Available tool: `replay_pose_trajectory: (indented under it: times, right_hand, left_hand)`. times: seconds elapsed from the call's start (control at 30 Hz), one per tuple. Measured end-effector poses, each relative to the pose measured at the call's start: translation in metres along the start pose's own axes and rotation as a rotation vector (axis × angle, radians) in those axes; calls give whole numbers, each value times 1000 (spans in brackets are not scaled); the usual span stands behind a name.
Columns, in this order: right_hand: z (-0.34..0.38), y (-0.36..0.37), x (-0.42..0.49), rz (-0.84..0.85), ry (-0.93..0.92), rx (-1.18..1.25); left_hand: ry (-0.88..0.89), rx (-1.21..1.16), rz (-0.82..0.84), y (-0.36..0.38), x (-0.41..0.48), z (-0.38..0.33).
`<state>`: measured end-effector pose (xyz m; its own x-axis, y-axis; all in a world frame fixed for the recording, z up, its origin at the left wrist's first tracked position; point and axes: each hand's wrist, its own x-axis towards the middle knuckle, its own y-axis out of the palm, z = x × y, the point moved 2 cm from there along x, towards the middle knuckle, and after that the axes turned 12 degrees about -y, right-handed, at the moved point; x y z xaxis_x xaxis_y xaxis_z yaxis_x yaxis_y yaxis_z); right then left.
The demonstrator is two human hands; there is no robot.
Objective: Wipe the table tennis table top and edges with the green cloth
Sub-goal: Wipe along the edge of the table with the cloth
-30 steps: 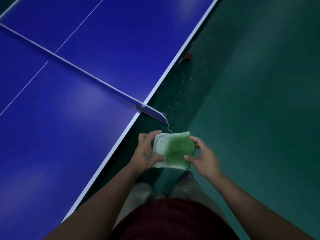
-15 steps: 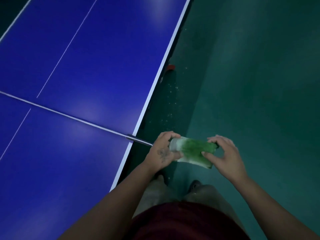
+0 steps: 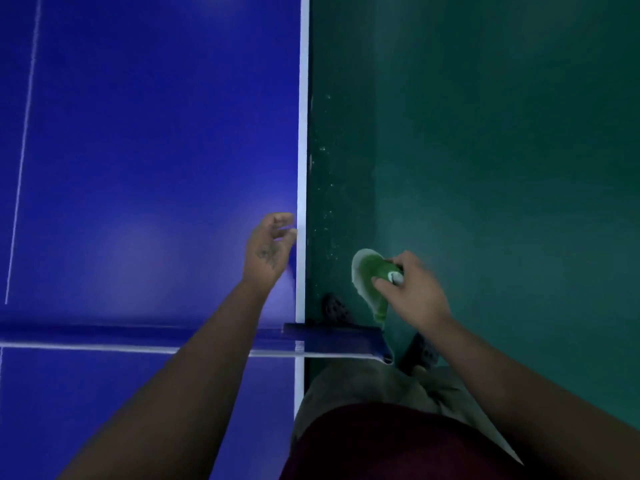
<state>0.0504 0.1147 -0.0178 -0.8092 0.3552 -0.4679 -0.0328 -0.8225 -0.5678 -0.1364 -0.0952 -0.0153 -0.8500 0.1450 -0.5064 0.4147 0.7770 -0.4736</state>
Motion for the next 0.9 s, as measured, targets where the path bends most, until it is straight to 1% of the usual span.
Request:
replay_pose_trajectory:
  times: [0.07,0.17,0.23,0.3,0.47,0.6,0.7,0.77,0.83,0.9]
  right_hand:
    - [12,21,12,19,25,-26]
    - [27,50,25,77,16,-44]
    - [34,68,32,112,5,-33]
    - [37,84,40,125,15,14]
    - [45,116,57,168,26,135]
    - [51,130,60,201,32,302]
    - [52,135,59,204,85,507]
    - [48,134,59,222,121,574]
    - [42,136,60,218,65,596]
    - [34,141,62,214,0,568]
  left_hand:
    - [11,78,-43,-9,29,16]
    - [119,240,-95,-13,64,34]
    - [111,329,-155,-15,81,45]
    - [121,386,-237,-12,92,57]
    - [248,584,-415,3,102,84]
    - [279,594,-512,8,103,89]
    - [287,592,-531,9,104,89]
    - [286,597,-534,10,105,89]
    - [288,601,-540,9,106,90]
    - [301,607,-544,9,106,90]
